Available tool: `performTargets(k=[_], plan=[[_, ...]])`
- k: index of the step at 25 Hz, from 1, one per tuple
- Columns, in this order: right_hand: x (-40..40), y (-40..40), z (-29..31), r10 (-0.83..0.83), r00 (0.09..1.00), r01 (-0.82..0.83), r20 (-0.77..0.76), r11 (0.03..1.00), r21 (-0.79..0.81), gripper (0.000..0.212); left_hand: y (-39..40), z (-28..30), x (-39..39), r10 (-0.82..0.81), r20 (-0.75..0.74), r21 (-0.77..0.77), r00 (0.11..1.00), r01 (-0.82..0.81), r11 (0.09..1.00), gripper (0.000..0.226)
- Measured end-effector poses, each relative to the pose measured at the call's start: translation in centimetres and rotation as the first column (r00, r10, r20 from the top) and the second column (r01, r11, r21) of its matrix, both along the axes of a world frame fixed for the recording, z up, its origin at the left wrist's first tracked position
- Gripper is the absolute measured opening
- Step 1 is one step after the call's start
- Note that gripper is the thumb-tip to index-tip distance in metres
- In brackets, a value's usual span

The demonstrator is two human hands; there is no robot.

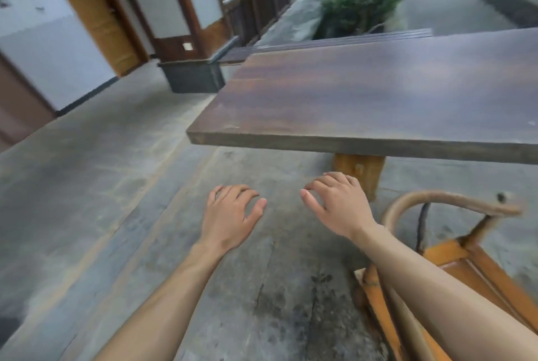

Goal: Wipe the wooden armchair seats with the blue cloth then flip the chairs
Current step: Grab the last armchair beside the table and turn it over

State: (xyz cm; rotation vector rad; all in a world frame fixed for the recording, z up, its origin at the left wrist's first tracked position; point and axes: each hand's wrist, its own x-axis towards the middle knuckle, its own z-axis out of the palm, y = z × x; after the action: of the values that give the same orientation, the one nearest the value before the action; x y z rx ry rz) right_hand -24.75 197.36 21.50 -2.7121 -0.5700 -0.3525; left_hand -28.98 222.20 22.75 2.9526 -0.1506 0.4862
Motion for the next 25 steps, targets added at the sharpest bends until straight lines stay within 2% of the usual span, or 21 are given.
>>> performTargets(k=[3, 7, 10, 13, 17, 19, 23, 25], plan=[[0.9, -3.3, -0.2, -0.198, 0.980, 0.199, 0.016, 0.980, -0.018, 0.058, -2.9, -0.4, 5.7, -0.231, 0.061, -0.020, 0.971, 0.232, 0.972, 0.050], [-1.8, -6.2, -1.1, -0.511, 0.859, 0.512, 0.040, 0.858, -0.041, 0.048, -6.2, -2.3, 11.8, -0.517, 0.080, -0.053, 0.852, 0.522, 0.851, 0.047], [-7.4, -5.7, -1.5, -0.716, 0.698, 0.715, 0.010, 0.695, -0.079, 0.045, -8.2, -3.9, 12.9, -0.701, 0.134, -0.069, 0.701, 0.712, 0.699, 0.047], [-14.9, -2.8, -1.8, -0.862, 0.507, 0.859, 0.010, 0.504, -0.088, 0.046, -8.6, -4.9, 10.8, -0.850, 0.158, -0.079, 0.502, 0.865, 0.496, 0.044], [-23.8, 2.0, -1.9, -0.962, 0.265, 0.964, 0.064, 0.262, -0.044, 0.044, -8.7, -5.7, 6.1, -0.954, 0.119, -0.096, 0.275, 0.960, 0.265, 0.047], [-28.0, 4.3, -2.4, -0.984, 0.153, 0.988, 0.091, 0.150, -0.036, 0.045, -9.4, -5.8, 3.6, -0.978, 0.090, -0.105, 0.186, 0.979, 0.176, 0.048], [-34.8, 7.0, -3.5, -0.998, -0.004, 1.000, 0.062, -0.005, -0.012, 0.046, -10.2, -6.7, -0.1, -0.997, 0.033, -0.083, 0.064, 0.995, 0.061, 0.047], [-36.6, 7.9, -4.1, -0.999, -0.040, 0.999, 0.028, -0.040, -0.020, 0.047, -10.3, -7.6, -0.5, -0.999, 0.013, -0.078, 0.050, 0.996, 0.049, 0.048]])
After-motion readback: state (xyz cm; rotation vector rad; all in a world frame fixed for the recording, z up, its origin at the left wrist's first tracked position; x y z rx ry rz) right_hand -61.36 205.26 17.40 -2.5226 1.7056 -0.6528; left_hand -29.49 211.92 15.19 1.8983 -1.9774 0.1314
